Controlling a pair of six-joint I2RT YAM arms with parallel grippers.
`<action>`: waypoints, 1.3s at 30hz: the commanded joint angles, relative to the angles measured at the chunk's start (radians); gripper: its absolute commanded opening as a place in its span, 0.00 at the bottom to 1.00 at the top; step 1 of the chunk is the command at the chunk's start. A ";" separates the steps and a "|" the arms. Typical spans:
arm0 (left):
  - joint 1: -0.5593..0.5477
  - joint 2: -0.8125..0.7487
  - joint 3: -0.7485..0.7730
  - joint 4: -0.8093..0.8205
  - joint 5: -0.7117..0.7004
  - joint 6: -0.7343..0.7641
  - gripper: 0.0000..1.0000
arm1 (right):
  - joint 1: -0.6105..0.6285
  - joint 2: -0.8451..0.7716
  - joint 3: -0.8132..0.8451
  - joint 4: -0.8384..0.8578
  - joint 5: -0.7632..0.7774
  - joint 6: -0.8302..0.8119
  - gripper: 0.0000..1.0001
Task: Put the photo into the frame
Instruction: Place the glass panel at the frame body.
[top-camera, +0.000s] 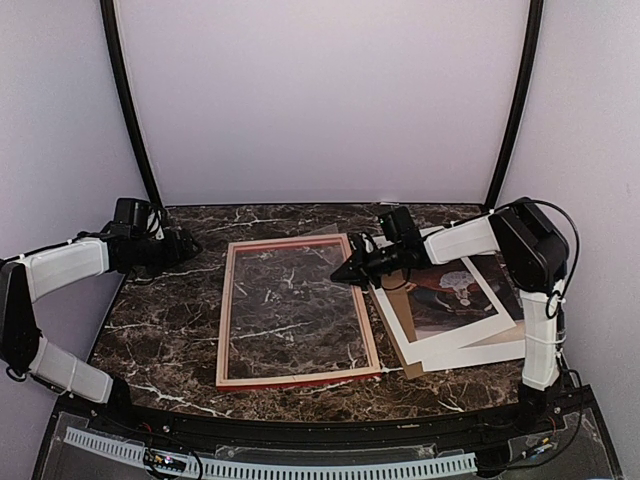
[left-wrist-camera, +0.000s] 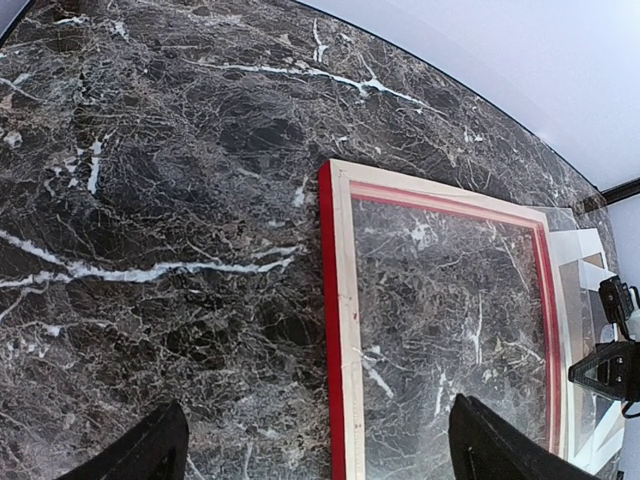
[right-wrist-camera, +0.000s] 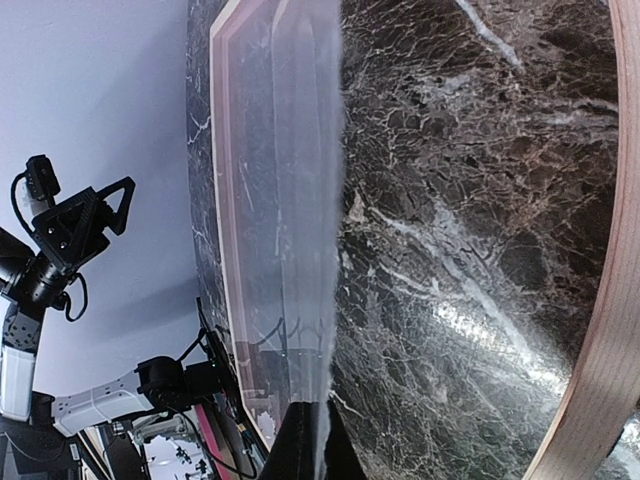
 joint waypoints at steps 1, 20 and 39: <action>-0.006 -0.001 -0.016 0.011 0.007 0.008 0.93 | 0.008 -0.040 -0.001 -0.005 0.045 -0.022 0.00; -0.008 0.005 -0.015 0.011 0.017 0.009 0.93 | 0.005 -0.042 0.030 -0.080 0.051 -0.080 0.00; -0.010 0.009 -0.013 0.008 0.020 0.009 0.93 | 0.006 -0.050 0.035 -0.101 0.064 -0.098 0.00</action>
